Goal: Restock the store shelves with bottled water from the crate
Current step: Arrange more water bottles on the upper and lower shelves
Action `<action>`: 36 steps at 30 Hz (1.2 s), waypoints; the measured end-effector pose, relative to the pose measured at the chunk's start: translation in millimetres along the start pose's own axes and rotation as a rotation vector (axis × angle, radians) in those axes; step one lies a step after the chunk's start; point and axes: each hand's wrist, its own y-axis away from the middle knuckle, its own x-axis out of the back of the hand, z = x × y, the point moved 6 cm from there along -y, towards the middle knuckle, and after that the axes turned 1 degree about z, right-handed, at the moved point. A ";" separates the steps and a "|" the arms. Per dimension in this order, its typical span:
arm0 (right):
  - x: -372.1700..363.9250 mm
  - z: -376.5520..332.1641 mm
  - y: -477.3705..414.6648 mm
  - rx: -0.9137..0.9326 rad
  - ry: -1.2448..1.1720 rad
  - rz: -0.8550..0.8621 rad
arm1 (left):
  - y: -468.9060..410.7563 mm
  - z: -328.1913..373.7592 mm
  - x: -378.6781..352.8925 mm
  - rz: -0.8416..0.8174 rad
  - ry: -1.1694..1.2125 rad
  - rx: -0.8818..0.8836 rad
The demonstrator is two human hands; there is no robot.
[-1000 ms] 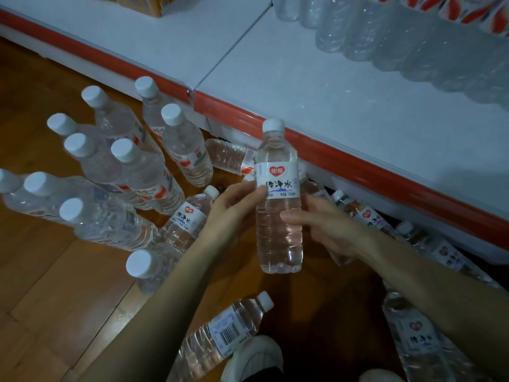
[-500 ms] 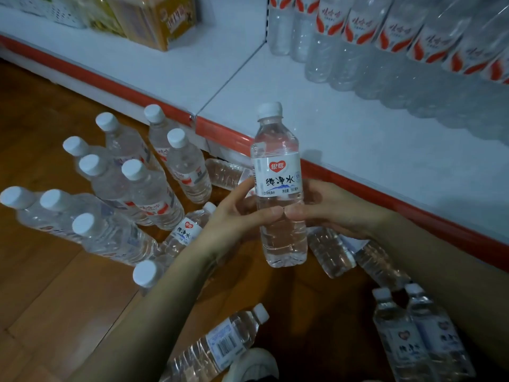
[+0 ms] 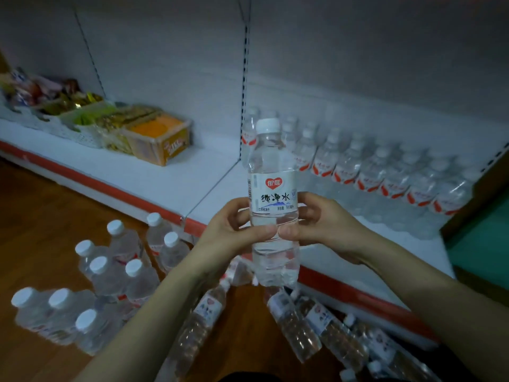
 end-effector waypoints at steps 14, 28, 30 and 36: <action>82.0 -141.5 48.0 0.295 0.072 0.303 | -35.7 144.0 -66.8 -0.139 -0.090 -0.357; 160.5 -234.9 96.3 0.464 0.047 0.460 | -48.1 263.3 -153.3 -0.114 -0.011 -0.650; 177.5 -247.3 104.0 0.483 0.029 0.487 | -51.7 280.4 -171.8 -0.136 -0.026 -0.664; 247.8 -274.5 118.3 0.494 0.052 0.571 | -72.1 322.4 -234.6 -0.198 -0.154 -0.729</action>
